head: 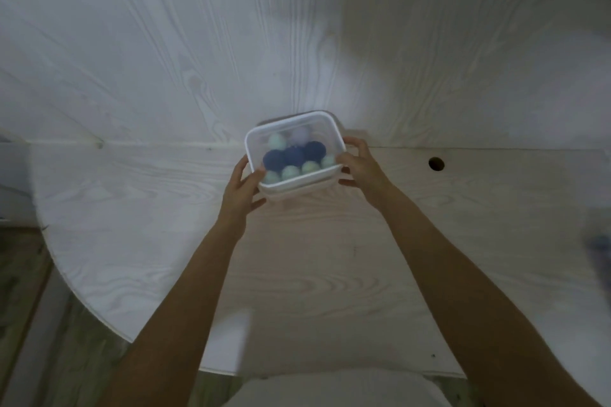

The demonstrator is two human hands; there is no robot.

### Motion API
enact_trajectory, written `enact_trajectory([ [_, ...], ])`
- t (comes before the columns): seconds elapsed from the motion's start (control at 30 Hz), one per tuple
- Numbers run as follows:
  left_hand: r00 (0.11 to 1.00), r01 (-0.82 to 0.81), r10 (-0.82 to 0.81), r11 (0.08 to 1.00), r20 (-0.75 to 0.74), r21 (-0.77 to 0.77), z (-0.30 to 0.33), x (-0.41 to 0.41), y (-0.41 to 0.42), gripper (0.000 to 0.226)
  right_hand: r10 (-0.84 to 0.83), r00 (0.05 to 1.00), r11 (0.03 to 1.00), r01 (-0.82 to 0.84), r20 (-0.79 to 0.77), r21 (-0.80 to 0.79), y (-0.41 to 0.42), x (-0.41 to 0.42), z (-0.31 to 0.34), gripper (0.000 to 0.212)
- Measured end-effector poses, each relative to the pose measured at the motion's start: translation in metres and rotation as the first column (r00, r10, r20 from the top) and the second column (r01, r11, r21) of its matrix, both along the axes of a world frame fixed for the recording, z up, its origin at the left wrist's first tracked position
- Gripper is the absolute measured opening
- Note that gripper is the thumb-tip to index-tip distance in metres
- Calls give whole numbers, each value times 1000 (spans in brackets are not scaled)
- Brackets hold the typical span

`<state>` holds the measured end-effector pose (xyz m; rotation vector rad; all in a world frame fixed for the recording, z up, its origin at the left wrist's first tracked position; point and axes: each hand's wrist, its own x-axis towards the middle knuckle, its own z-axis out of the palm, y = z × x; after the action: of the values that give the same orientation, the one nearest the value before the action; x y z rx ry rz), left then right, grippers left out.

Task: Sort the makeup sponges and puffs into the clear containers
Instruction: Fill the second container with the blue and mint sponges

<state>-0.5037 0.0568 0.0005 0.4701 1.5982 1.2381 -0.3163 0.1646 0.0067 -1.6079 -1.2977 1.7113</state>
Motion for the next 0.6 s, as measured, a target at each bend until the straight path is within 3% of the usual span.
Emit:
enact_trajectory([
  [0.2,997,47,-46,999,-56,20,4,42,-1,34,10,999,992,-16,51,125,-22,42,-3,57],
  [0.37,988,152,-150,987,-37,49,0,126,2,37,-239,970,964,243,-48,107,-43,134,-5,51],
  [0.5,978,208,-207,977,-21,55,-7,212,11,51,-444,887,886,456,-129,86,-60,214,-7,42],
  [0.6,970,241,-242,970,13,36,-10,269,21,62,-511,858,849,513,-48,125,-66,270,-12,47],
])
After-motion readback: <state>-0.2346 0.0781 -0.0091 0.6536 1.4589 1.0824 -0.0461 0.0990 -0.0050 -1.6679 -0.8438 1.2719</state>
